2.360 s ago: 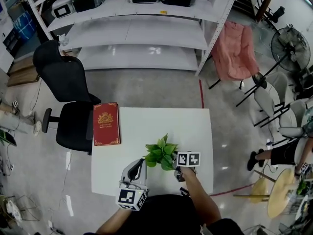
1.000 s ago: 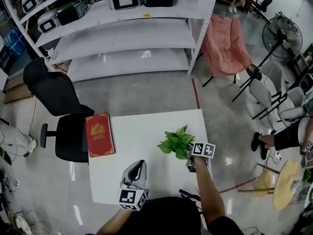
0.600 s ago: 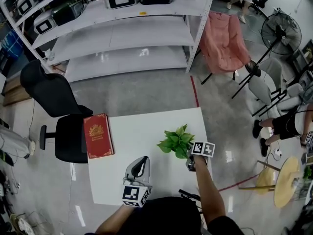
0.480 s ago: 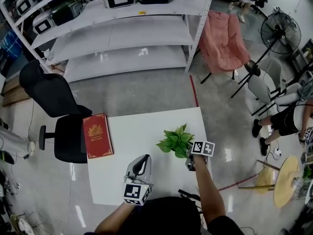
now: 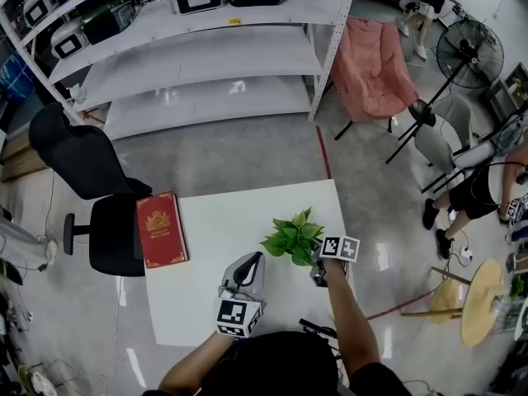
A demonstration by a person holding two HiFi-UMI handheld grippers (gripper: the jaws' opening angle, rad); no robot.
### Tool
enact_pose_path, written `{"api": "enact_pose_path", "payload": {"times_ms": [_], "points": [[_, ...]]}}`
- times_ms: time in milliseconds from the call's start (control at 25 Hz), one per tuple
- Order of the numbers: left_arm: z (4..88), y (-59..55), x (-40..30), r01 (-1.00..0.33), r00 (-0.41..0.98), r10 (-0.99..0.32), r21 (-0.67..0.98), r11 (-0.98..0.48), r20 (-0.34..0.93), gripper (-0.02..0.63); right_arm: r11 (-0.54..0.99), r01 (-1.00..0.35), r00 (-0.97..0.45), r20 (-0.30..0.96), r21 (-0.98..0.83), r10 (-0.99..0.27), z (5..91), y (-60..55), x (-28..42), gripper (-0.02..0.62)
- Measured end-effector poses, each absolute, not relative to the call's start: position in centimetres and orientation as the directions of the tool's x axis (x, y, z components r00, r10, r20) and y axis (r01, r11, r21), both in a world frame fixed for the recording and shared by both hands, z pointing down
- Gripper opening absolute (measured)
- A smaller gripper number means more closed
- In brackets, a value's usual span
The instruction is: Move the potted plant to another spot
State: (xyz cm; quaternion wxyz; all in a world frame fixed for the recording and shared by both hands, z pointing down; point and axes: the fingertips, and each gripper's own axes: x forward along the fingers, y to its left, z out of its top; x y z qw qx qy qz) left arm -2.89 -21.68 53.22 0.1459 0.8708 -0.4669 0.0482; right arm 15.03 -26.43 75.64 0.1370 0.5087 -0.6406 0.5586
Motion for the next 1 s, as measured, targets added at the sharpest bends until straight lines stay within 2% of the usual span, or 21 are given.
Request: {"api": "enact_pose_path", "payload": {"times_ms": [240,360,480,1000], "points": [[53.3,-21.3,-2.6,-0.820,0.569,-0.790,0.215,-0.530,0.226,0.019,-0.160,-0.792,-0.452,0.742,-0.589,-0.495,75.6,-26.5,15.0,0.062],[53.4,-21.1,-2.7,-0.820,0.569,-0.790,0.229,-0.524,0.229,0.019,-0.172,-0.782,-0.452,0.735,-0.599,-0.506,75.4,-26.7,15.2,0.112],[53.4,-20.9,-2.8,-0.819,0.570,-0.789,0.236,-0.523,0.227,0.019,-0.183,-0.775,-0.445,0.728,-0.605,-0.522,75.1,-27.0,15.3,0.126],[52.9,-19.7,-3.5,-0.818,0.569,-0.794,0.245,-0.521,0.212,0.020,-0.170,-0.806,-0.386,0.721,-0.567,-0.575,72.5,-26.5,16.6,0.130]]}}
